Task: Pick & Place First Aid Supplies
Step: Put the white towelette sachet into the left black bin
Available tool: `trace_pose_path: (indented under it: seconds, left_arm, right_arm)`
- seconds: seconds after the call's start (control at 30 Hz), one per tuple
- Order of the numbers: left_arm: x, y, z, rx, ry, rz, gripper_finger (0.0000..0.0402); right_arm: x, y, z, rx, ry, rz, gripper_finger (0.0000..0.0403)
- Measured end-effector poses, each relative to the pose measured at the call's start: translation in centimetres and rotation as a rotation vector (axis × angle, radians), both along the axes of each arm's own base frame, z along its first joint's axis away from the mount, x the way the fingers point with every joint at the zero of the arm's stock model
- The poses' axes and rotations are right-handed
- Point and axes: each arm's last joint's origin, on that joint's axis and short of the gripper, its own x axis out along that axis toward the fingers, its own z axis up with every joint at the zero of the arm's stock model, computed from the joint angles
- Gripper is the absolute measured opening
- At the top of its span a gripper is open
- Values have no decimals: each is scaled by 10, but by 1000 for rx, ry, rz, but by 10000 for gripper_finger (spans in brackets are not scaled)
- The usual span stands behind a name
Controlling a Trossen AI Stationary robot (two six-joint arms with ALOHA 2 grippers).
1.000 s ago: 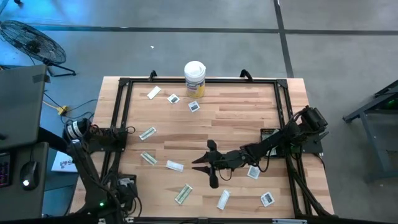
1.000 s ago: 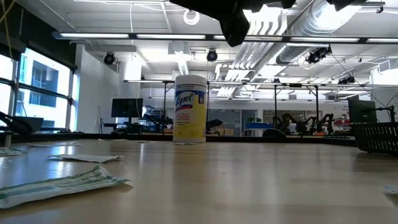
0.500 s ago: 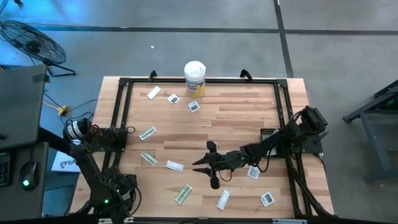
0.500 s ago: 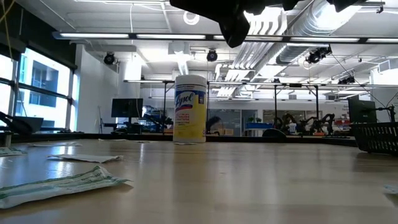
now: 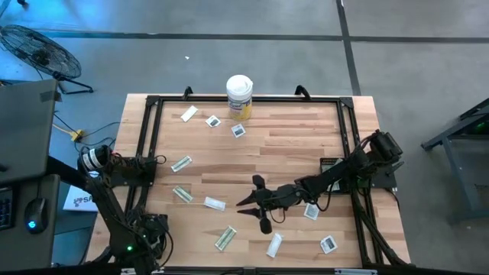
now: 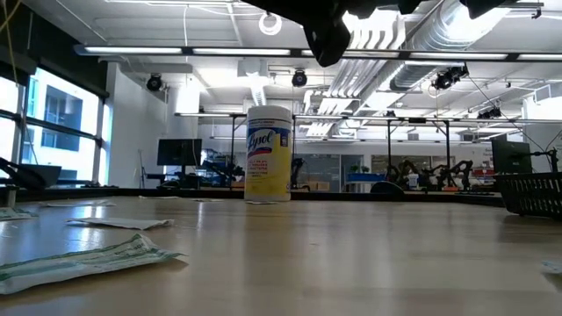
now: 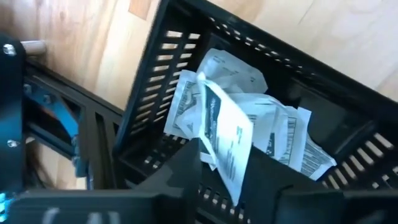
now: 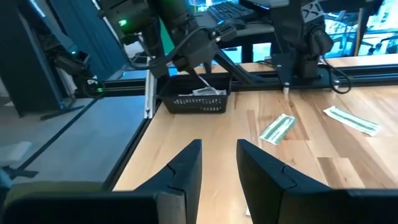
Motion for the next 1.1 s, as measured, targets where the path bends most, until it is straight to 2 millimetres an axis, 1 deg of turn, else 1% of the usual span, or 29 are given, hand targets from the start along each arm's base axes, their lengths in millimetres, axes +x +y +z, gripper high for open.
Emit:
trace_pose_path:
  seconds: [0.17,0.23,0.3,0.37,0.47,0.63,0.73,0.9,1.03,1.1]
  left_arm:
    - [0,-1,9,5,25,-2,154]
    - [0,-2,15,5,30,1,169]
    - [1,-5,22,-10,17,3,177]
    - [4,-7,29,-11,-26,-5,181]
    - [8,-8,39,32,-157,-29,182]
    - [16,-5,48,154,-422,-82,182]
    - [20,-4,50,218,-556,-112,182]
    - [23,-2,53,289,-708,-143,182]
    - [24,-5,52,252,-715,-126,182]
    - [24,-7,51,217,-691,-111,182]
  right_arm:
    - [-2,0,0,3,31,27,94]
    - [-9,-3,6,19,96,17,94]
    - [-19,-8,16,5,164,-28,94]
    - [-32,-11,24,-35,224,-85,94]
    - [-57,-13,28,-101,377,-143,94]
    - [-100,-17,34,-45,639,-192,94]
    - [-120,-19,36,-30,747,-238,94]
    - [-139,-17,29,-12,900,-297,94]
    - [-149,-16,20,103,1059,-324,94]
    - [-154,-14,16,154,1104,-346,94]
